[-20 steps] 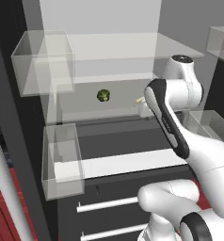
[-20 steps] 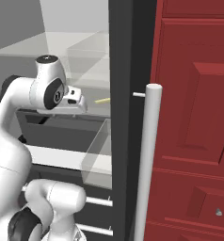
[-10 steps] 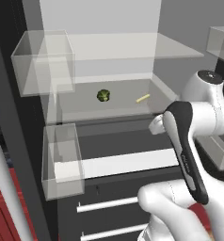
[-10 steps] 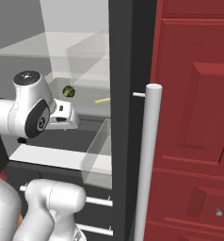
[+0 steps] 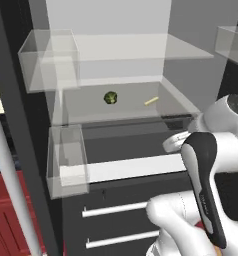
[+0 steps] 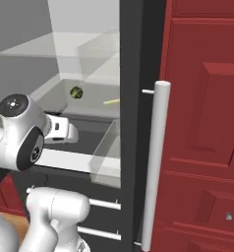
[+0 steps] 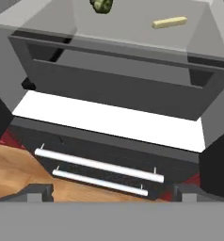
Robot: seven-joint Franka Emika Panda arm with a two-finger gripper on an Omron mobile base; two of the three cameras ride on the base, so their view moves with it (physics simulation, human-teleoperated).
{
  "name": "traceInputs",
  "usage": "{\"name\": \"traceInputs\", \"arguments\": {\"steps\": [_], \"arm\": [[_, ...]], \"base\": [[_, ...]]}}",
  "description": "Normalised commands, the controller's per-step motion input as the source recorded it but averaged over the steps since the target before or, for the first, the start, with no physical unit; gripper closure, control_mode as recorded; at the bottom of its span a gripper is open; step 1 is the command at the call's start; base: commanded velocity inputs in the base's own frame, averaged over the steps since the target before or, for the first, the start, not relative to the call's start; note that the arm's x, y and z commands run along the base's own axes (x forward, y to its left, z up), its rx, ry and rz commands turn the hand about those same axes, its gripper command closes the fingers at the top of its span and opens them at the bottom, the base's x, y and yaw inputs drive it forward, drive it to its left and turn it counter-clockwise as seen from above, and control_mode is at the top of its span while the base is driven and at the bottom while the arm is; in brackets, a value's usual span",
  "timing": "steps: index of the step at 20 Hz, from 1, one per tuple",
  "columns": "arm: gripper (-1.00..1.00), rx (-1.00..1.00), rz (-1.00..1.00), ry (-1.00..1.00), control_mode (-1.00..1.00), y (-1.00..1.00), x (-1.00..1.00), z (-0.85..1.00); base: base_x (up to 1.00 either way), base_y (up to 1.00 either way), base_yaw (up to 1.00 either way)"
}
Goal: Place the ketchup and mustard from the counter to the top shelf of the fridge. If the existing items in the fridge are on the top shelf, move them to other shelves.
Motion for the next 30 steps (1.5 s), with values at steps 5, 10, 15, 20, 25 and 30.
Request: {"name": "traceInputs", "arguments": {"steps": [5,10,15,20,25,30], "arm": [[-1.0,0.0,0.0,0.0,1.0,0.0,0.0,0.0],[-1.0,0.0,0.0,0.0,1.0,0.0,0.0,0.0],[-1.0,0.0,0.0,0.0,1.0,0.0,0.0,0.0],[-1.0,0.0,0.0,0.0,1.0,0.0,0.0,0.0],[-1.0,0.0,0.0,0.0,1.0,0.0,0.0,0.0],[-1.0,0.0,0.0,0.0,1.0,0.0,0.0,0.0]], "base": [[-0.99,0.0,0.27],[-0.99,0.02,0.53],[-0.76,0.31,0.66],[-0.25,0.69,0.56],[0.2,0.9,0.17],[0.89,1.0,-0.05]]}}
